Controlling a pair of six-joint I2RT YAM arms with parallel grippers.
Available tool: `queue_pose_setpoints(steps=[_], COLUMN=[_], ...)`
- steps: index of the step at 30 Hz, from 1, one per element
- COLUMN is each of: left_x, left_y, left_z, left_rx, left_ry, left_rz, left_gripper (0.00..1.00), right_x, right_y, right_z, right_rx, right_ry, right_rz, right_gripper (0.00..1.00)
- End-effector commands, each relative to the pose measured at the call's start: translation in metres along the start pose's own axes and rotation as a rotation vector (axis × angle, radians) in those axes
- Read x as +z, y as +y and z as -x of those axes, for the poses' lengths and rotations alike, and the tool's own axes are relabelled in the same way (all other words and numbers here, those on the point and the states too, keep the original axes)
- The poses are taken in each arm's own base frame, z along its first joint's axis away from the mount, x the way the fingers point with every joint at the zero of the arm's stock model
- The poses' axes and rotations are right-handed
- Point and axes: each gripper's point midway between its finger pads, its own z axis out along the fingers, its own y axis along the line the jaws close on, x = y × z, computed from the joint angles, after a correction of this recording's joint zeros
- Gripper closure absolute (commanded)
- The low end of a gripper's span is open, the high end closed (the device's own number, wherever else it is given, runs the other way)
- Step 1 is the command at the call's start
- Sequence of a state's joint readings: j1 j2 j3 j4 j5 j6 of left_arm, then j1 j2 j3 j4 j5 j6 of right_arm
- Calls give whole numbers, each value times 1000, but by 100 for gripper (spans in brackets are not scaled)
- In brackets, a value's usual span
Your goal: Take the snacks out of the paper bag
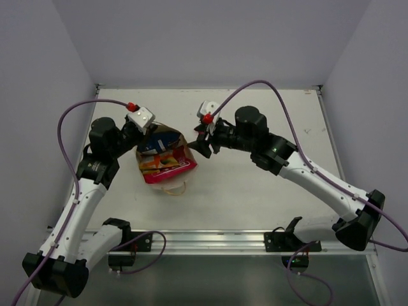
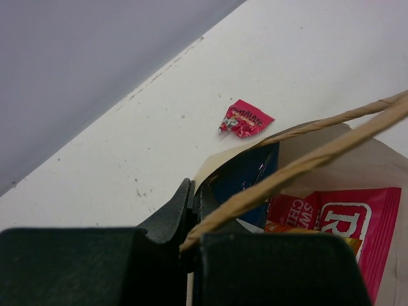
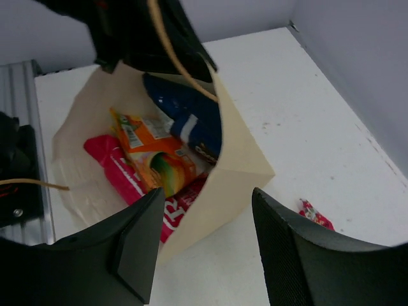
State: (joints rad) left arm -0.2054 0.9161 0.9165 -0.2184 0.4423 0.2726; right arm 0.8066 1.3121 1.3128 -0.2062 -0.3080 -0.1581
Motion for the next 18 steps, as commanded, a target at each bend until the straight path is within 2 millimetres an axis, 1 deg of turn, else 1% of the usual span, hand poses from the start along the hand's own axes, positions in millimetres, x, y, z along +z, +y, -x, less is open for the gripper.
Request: queue_pose_setpoints(steps=[1, 3, 4, 5, 7, 8, 10, 11, 13, 15, 18], left_x=[-8, -9, -10, -10, -12, -11, -12, -13, -13, -15, -17], left_y=[-1, -3, -4, -5, -6, -7, -9, -10, -12, -14, -15], left_z=[36, 36, 36, 35, 34, 31, 31, 29, 28, 28, 26], left_rx=[61, 55, 57, 54, 57, 55, 56, 53, 53, 52, 52], left_ry=[-111, -116, -120, -119, -121, -117, -121, -117, -120, -123, -126], left_rz=[-3, -11, -15, -15, -13, -18, -24, -25, -34, -35, -36], left_gripper=[100, 100, 100, 100, 100, 100, 100, 100, 100, 100, 100], right_x=[2, 13, 18, 29, 39, 49, 59, 68, 76, 84, 93], right_y=[45, 58, 70, 75, 87, 89, 95, 97, 99, 99, 101], right_z=[-3, -12, -9, -21, -25, -33, -36, -43, -45, -52, -57], right_rx=[-115, -121, -140, -141, -162, -164, -169, -167, -170, -181, -193], right_ry=[17, 42, 44, 80, 98, 114, 123, 136, 142, 166, 170], right_rz=[142, 173, 201, 211, 231, 235, 237, 241, 234, 220, 213], right_gripper=[41, 43, 44, 45, 46, 47, 47, 47, 46, 46, 45])
